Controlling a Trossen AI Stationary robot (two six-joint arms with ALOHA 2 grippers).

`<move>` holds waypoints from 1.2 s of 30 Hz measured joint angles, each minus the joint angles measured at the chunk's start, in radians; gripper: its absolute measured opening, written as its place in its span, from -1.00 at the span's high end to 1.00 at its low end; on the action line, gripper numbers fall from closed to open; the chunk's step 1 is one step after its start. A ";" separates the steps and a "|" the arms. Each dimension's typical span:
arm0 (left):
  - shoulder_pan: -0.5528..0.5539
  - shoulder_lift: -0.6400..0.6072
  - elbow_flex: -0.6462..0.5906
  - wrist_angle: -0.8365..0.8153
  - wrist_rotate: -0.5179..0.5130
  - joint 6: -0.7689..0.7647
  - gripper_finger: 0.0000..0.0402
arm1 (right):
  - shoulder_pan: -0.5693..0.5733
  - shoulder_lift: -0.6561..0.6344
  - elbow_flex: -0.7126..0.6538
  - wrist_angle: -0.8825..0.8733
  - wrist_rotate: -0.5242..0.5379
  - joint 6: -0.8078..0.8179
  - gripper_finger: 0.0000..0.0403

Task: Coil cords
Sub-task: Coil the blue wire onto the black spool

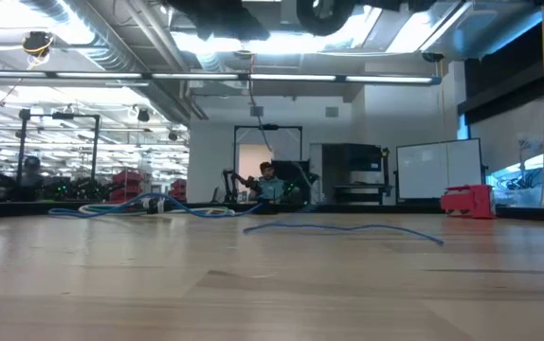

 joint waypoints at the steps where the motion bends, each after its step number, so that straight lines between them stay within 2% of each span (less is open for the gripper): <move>1: 0.003 -0.011 0.000 0.005 0.019 -0.016 0.97 | -0.010 0.003 0.000 0.000 0.010 0.000 0.99; 4: 0.002 -0.028 0.000 0.050 0.108 -0.062 0.97 | -0.044 0.032 0.000 0.001 0.018 0.002 0.99; 8: -0.007 -0.017 0.000 0.113 0.149 -0.105 0.97 | -0.091 0.100 0.020 0.002 0.046 0.011 0.99; 18: -0.020 0.127 0.000 0.320 0.152 -0.130 0.97 | -0.118 0.227 0.118 0.000 0.093 0.104 0.99; 24: -0.039 0.181 0.001 0.403 0.152 -0.136 0.97 | -0.118 0.230 0.127 0.006 0.100 0.182 0.99; 31: -0.079 0.183 0.002 0.487 0.171 -0.102 0.97 | -0.120 0.229 0.131 0.106 0.115 0.219 0.99; 36: -0.085 0.215 0.002 0.488 0.166 -0.092 0.97 | -0.119 0.227 0.131 0.201 0.066 0.226 0.99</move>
